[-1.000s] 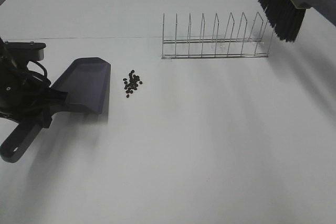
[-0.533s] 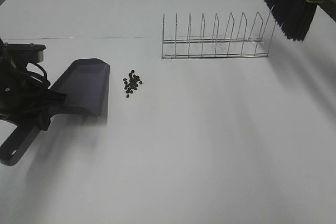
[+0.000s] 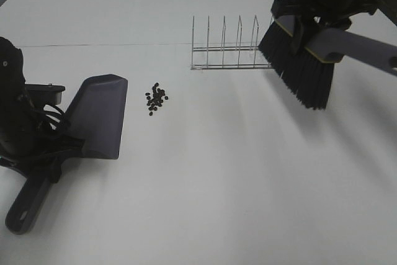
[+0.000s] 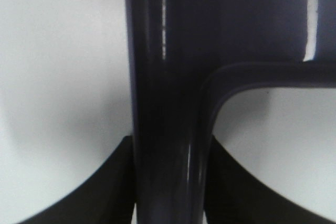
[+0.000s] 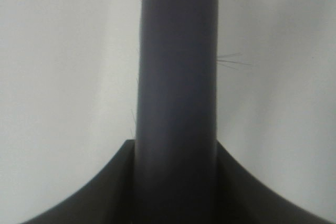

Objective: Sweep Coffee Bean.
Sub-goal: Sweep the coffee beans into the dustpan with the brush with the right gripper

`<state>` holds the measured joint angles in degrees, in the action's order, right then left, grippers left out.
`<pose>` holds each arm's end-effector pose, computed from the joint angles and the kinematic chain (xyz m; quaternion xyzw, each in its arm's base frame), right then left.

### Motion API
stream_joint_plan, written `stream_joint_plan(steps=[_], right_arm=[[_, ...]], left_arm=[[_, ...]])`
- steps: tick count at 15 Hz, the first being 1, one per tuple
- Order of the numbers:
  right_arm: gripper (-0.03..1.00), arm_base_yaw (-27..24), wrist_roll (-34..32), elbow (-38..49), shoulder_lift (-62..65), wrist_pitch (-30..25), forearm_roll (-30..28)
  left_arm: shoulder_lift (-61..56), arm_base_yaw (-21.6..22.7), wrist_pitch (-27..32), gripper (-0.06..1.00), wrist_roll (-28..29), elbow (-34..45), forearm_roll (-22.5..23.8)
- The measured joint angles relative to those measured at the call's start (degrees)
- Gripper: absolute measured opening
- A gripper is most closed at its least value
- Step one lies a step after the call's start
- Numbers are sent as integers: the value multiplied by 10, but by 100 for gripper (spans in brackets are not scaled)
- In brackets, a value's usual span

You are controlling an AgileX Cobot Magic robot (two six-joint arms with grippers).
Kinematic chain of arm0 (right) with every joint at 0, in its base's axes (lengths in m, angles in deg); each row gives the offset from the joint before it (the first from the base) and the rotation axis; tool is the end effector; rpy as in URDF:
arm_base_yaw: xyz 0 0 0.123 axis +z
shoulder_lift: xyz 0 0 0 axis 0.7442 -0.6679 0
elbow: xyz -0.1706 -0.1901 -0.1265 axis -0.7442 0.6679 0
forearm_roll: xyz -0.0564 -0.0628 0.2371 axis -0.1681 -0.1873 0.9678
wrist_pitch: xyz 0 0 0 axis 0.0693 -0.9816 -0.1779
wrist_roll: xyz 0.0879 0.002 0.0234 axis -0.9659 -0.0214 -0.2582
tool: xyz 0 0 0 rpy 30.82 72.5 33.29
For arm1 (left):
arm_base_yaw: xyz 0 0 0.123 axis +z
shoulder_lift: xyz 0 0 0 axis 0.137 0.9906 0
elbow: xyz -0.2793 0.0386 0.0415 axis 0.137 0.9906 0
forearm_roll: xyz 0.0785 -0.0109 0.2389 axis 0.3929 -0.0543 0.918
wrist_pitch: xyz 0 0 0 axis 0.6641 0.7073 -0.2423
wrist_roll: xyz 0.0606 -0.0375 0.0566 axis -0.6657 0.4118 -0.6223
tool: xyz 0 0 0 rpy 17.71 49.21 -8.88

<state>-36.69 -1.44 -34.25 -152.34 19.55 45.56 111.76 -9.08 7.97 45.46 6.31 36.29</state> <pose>0.4247 0.0866 0.2271 -0.0973 0.9908 0.0140 0.0934 0.3014 -0.0934 0.0961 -0.0276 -0.9996 0.0059 0.0072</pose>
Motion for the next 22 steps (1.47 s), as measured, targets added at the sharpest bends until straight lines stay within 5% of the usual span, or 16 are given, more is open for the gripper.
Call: stream_joint_plan(steps=[3, 6, 11, 22], right_arm=[[27, 65, -96, 24, -10, 64, -76], [27, 115, -127, 25, -48, 85, -112], [27, 189, -131, -86, -163, 59, -116], [27, 251, -112, -355, -315, -40, 10]], left_arm=[[5, 0, 5, 32, 1, -3, -3], [5, 0, 6, 32, 0, -3, -10], [5, 0, 6, 32, -3, -3, -40], [34, -20, 31, 32, -11, -35, -46]])
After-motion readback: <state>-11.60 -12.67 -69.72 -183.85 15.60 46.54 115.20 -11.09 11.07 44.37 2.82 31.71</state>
